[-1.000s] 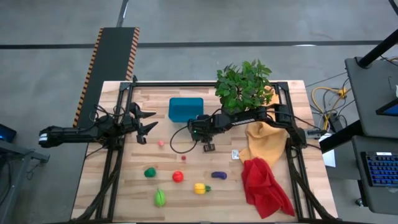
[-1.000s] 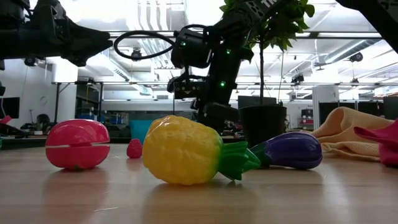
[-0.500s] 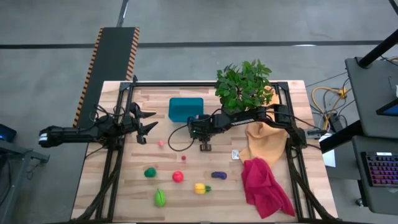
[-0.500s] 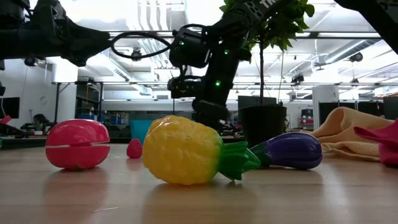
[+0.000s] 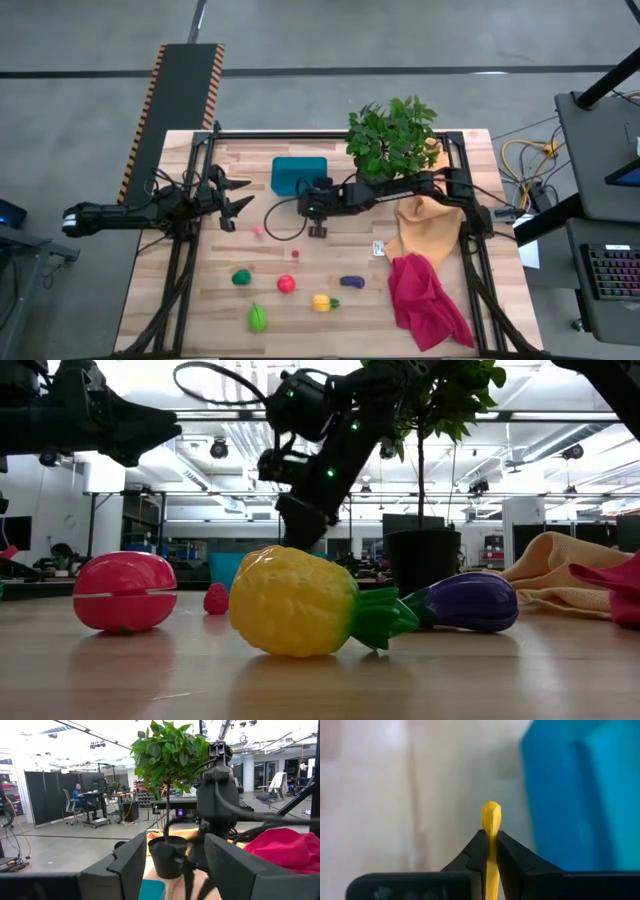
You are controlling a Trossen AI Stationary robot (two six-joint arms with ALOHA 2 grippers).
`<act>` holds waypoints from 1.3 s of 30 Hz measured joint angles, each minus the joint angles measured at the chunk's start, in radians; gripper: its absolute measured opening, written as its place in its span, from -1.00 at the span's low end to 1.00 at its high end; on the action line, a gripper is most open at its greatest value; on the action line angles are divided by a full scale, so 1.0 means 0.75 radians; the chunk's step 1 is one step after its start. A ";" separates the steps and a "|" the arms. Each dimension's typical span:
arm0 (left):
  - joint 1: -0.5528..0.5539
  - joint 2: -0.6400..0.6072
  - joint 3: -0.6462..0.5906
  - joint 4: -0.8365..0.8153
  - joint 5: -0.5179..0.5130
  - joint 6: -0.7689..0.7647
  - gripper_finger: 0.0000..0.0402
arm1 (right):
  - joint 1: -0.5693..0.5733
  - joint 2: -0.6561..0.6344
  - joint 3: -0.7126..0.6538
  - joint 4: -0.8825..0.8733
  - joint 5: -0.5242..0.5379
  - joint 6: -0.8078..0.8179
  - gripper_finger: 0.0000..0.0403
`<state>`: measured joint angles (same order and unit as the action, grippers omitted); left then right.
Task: Pick and placing Produce into tupperware
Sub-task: Put the corn into the bin
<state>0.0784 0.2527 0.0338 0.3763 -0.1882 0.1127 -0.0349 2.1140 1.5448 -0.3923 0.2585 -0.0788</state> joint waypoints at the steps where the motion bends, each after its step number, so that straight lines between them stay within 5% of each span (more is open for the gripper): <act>1: 0.000 0.000 0.000 -0.001 0.000 0.000 -0.07 | 0.000 -0.004 0.000 0.021 0.030 0.000 -0.87; 16: 0.000 0.000 0.000 -0.001 0.000 0.000 -0.07 | -0.017 -0.016 0.002 0.127 0.486 -0.011 -0.87; 39: 0.000 0.000 0.000 -0.001 0.000 0.000 -0.07 | -0.076 0.021 -0.008 0.118 0.484 0.012 -0.74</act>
<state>0.0784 0.2527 0.0338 0.3756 -0.1879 0.1127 -0.0921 2.1300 1.5390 -0.3041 0.6216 -0.0696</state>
